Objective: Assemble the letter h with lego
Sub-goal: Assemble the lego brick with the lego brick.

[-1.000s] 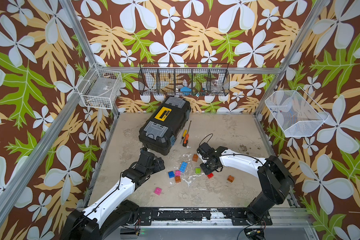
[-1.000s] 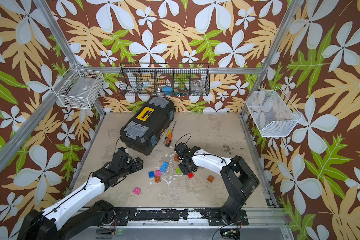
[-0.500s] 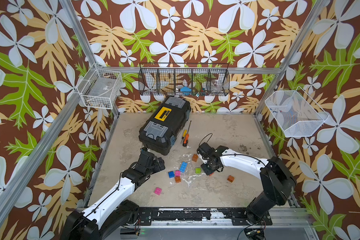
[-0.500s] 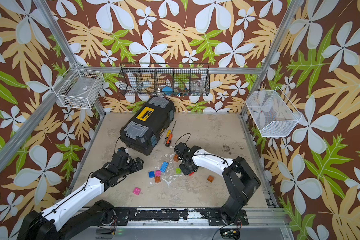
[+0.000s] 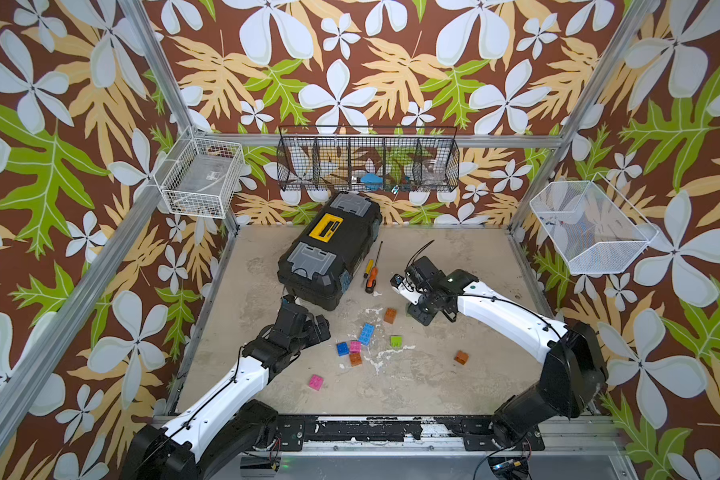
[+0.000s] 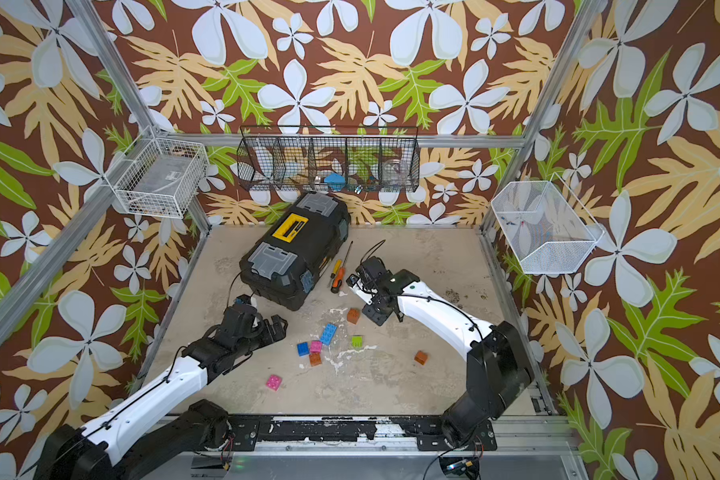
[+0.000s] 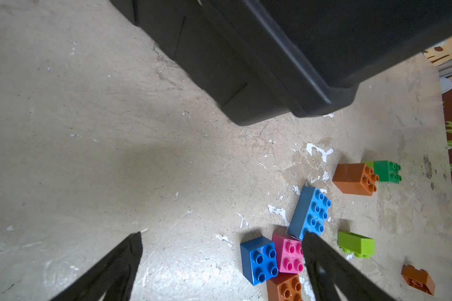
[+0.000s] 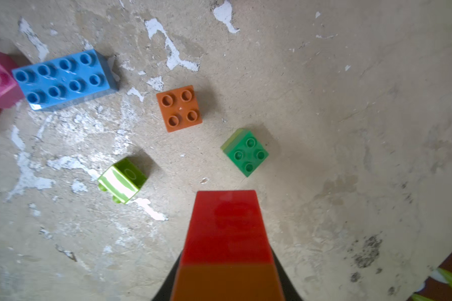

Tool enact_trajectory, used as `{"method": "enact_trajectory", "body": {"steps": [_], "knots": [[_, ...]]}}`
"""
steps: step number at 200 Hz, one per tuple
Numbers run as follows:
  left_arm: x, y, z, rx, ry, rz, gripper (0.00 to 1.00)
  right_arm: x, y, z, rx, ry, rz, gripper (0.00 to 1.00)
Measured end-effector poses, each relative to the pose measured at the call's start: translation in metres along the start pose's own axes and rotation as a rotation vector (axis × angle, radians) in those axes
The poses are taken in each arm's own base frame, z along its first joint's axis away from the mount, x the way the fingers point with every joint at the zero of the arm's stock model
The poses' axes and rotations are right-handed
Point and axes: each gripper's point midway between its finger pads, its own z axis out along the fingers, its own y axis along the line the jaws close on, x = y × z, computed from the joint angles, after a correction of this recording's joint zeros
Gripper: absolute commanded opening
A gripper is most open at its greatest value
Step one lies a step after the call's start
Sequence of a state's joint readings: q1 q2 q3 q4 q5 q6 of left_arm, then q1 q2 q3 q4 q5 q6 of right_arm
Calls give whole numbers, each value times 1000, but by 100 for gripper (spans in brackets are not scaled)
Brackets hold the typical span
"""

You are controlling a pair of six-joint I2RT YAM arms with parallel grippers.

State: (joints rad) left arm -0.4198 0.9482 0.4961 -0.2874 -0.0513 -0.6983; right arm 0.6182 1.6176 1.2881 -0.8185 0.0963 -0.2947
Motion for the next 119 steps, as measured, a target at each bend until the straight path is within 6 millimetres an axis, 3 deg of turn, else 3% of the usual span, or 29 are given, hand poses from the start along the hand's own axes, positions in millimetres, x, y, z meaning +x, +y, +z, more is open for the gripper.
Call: {"method": "enact_trajectory", "body": {"steps": [67,119], "knots": [[3,-3,2,22,14,0,100,-1,-24,14,30,68,-337,12],[3,-5,0,37,9,-1,100,-5,-57,30,14,82,-435,13]]}}
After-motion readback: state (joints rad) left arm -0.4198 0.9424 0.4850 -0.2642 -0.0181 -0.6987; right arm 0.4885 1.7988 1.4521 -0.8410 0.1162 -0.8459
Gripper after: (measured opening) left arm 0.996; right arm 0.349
